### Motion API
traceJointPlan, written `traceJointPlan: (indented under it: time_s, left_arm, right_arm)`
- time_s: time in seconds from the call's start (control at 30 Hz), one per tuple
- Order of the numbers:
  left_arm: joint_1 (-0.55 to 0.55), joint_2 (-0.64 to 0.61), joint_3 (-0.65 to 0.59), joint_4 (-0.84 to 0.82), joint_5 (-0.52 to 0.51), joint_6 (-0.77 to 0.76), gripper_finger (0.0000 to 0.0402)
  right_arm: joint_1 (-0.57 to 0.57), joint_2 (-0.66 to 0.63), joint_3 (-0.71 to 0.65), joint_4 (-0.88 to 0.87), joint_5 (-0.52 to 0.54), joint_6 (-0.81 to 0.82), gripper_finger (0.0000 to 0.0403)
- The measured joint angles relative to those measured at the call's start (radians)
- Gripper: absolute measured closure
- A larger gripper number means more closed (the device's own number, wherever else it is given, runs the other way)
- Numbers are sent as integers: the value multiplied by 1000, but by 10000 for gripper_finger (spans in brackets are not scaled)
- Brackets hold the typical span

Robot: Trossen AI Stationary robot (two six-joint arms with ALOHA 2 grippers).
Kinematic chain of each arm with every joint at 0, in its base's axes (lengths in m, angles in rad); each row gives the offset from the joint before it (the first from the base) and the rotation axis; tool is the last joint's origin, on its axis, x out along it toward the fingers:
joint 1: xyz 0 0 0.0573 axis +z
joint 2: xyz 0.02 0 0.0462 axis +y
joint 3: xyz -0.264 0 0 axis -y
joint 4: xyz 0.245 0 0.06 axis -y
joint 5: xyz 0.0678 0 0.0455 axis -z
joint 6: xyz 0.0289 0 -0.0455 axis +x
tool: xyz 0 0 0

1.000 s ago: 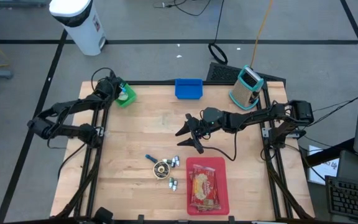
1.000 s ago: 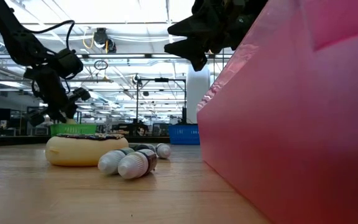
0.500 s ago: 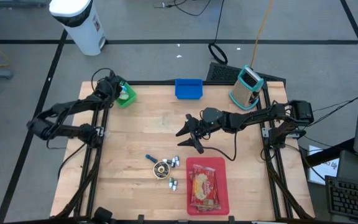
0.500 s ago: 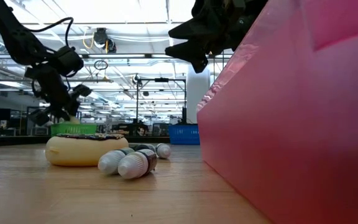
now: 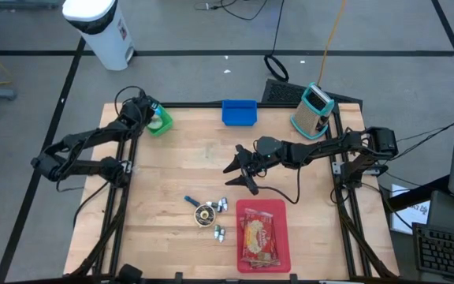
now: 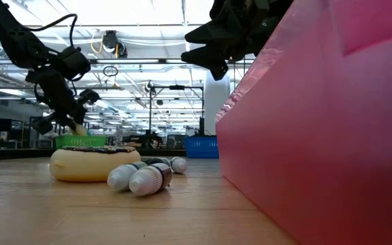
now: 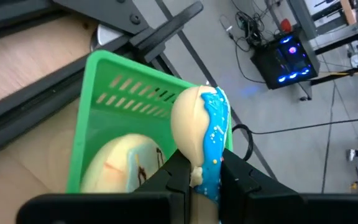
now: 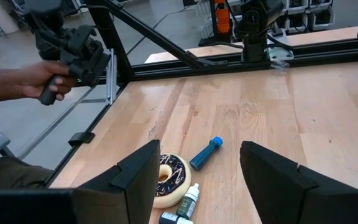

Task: Pick & Place Food Item
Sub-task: Put the blue donut into the green bin

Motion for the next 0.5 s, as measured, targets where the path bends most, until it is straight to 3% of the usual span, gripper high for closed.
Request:
traceJointPlan:
  time_s: [0.5]
  left_arm:
    - [11, 89, 2, -1, 32, 67, 355]
  right_arm:
    - [0, 0, 0, 0, 0, 0, 193]
